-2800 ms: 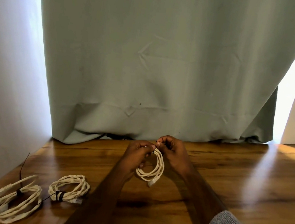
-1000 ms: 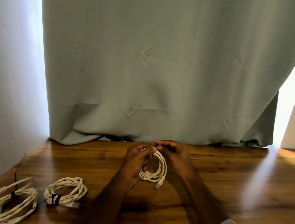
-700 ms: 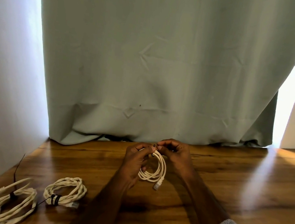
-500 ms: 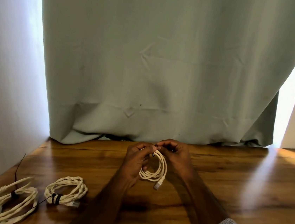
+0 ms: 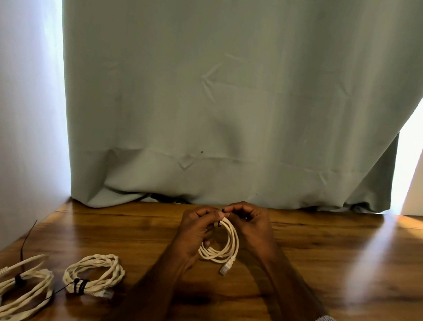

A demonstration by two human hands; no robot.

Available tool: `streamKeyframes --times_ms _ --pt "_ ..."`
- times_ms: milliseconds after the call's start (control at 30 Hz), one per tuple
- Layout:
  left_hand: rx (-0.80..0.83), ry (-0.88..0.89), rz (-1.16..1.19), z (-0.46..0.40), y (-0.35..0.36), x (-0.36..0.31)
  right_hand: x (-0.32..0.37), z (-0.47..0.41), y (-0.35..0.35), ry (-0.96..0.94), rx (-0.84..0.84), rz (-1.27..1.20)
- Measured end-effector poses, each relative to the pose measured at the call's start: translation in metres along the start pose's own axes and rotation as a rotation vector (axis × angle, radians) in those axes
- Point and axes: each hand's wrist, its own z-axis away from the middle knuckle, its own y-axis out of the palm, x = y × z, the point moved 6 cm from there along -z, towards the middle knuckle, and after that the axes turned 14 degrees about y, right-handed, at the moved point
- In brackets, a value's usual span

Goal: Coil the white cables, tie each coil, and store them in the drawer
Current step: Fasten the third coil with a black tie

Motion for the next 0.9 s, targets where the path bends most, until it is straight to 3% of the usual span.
streamKeyframes --times_ms 900 --pt "-0.004 -0.015 -0.024 0.0018 0.0010 -0.0043 -0.0053 -0.0058 -0.0058 0.038 -0.032 0.008"
